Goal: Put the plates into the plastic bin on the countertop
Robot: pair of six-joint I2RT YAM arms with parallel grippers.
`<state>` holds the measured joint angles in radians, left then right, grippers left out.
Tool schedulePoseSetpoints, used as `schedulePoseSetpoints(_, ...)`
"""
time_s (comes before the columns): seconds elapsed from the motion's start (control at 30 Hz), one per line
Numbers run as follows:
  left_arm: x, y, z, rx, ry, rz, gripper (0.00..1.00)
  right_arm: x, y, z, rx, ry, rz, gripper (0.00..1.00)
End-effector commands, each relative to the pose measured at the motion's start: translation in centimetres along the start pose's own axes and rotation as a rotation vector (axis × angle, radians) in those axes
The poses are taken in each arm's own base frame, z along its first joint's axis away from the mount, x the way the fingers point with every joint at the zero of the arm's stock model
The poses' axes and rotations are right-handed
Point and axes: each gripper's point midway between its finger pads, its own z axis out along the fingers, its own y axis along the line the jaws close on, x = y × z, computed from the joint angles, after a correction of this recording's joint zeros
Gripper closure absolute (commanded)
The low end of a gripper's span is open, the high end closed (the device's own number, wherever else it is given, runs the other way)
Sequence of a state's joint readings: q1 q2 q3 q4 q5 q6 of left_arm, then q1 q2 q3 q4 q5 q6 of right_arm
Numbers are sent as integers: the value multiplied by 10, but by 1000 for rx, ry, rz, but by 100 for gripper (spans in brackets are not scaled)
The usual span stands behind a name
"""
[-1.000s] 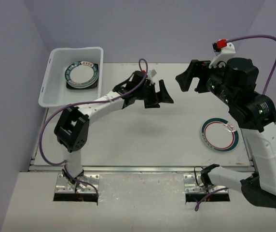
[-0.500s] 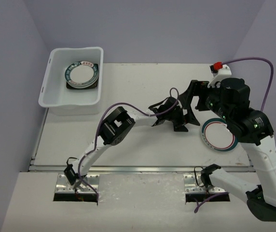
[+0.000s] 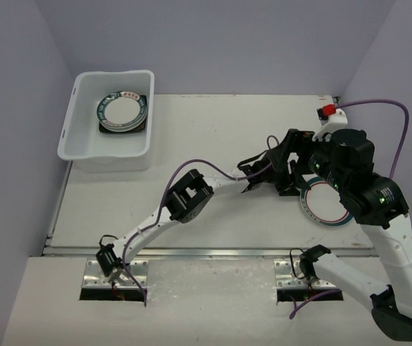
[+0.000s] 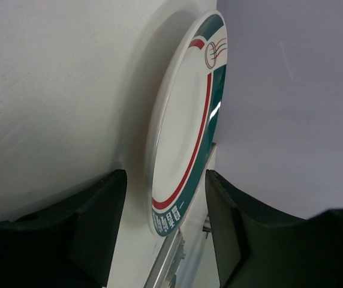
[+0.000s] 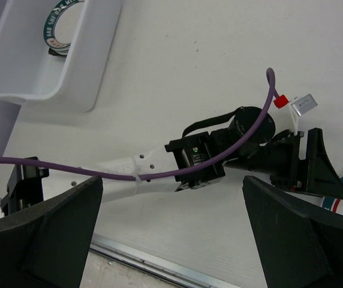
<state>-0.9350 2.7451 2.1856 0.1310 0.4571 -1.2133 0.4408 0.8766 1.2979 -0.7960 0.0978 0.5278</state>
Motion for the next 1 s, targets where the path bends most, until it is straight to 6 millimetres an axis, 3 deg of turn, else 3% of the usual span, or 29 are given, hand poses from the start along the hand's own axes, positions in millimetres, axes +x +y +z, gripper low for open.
schedulePoseSetpoints(0.0,28,42,17,-91,57,-42,53,-6,0,2,-4,-39,-5,1)
schedulePoseSetpoints(0.17,32,37,17,-62,85,-28,84,-9,1,7,-7,-42,-25,1)
schedulePoseSetpoints(0.23,30,23,15,-4,96,-1,99,-9,1,9,-11,-43,-33,1)
schedulePoseSetpoints(0.3,24,11,10,33,96,22,100,-9,2,11,-13,-40,-37,1)
schedulePoseSetpoints(0.37,6,-7,-1,63,69,68,100,-10,2,13,-15,-40,-37,1)
schedulePoseSetpoints(0.43,-37,-46,-31,96,-16,133,100,-12,4,14,-20,-44,-38,1)
schedulePoseSetpoints(0.53,-126,-94,-109,53,-229,249,100,-15,6,14,-28,-56,-35,1)
schedulePoseSetpoints(0.63,-200,-108,-196,-35,-410,279,100,-20,8,14,-34,-73,-22,1)
schedulePoseSetpoints(0.67,-242,-105,-247,-68,-508,263,100,-22,10,15,-41,-84,-20,1)
schedulePoseSetpoints(0.73,-295,-103,-342,-122,-656,243,100,-26,11,18,-45,-95,-19,1)
schedulePoseSetpoints(0.83,-317,-118,-450,-157,-795,243,100,-30,9,21,-24,-103,-31,1)
schedulePoseSetpoints(0.87,-326,-120,-513,-187,-886,227,100,-32,8,22,-18,-106,-33,1)
schedulePoseSetpoints(0.9,-330,-118,-562,-213,-961,219,100,-32,8,23,-17,-105,-35,1)
schedulePoseSetpoints(0.93,-330,-117,-608,-240,-1034,212,100,-32,8,25,-16,-103,-38,1)
schedulePoseSetpoints(0.97,-327,-109,-640,-265,-1072,191,100,-30,8,28,-14,-98,-38,1)
